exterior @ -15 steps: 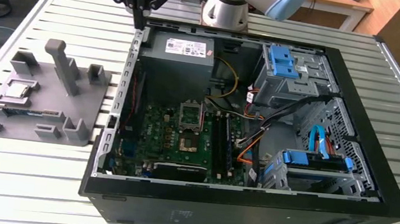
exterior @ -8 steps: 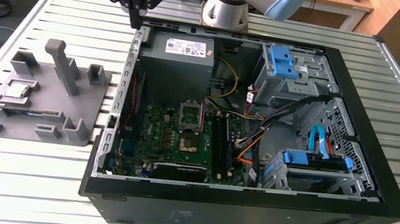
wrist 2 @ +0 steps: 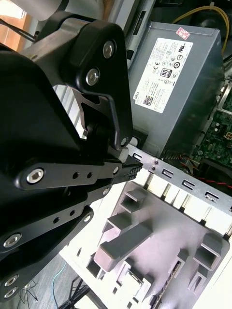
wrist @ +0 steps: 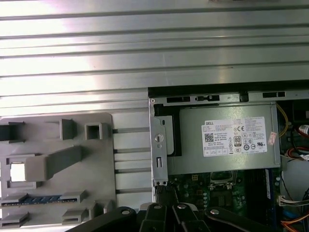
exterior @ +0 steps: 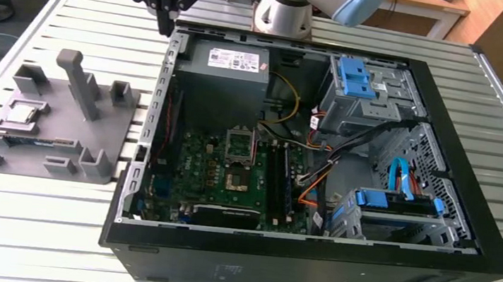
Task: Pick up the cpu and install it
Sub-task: 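Reach for the cpu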
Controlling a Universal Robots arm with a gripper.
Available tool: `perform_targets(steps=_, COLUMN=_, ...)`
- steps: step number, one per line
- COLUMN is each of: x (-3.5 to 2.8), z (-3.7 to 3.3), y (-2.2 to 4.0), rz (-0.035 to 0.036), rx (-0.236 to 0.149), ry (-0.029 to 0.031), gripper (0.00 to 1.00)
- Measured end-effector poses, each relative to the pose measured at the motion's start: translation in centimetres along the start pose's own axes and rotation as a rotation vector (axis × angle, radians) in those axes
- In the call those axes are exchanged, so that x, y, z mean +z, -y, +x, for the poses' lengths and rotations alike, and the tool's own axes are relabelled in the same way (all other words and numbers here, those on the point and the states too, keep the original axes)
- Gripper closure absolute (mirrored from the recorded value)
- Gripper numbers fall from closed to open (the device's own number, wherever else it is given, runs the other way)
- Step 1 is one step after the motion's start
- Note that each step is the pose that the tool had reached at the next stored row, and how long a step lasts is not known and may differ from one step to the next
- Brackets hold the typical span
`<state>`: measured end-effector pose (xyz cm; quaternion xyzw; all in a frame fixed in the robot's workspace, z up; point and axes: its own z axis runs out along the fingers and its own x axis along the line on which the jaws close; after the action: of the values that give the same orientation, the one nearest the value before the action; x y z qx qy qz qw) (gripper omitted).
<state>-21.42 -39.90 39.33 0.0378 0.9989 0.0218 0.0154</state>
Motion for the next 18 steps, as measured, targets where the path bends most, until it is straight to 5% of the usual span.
perform_targets(steps=18, x=-0.05, z=1.45, y=0.11, rz=-0.0001, rx=0.000, ry=0.0010, gripper=0.89)
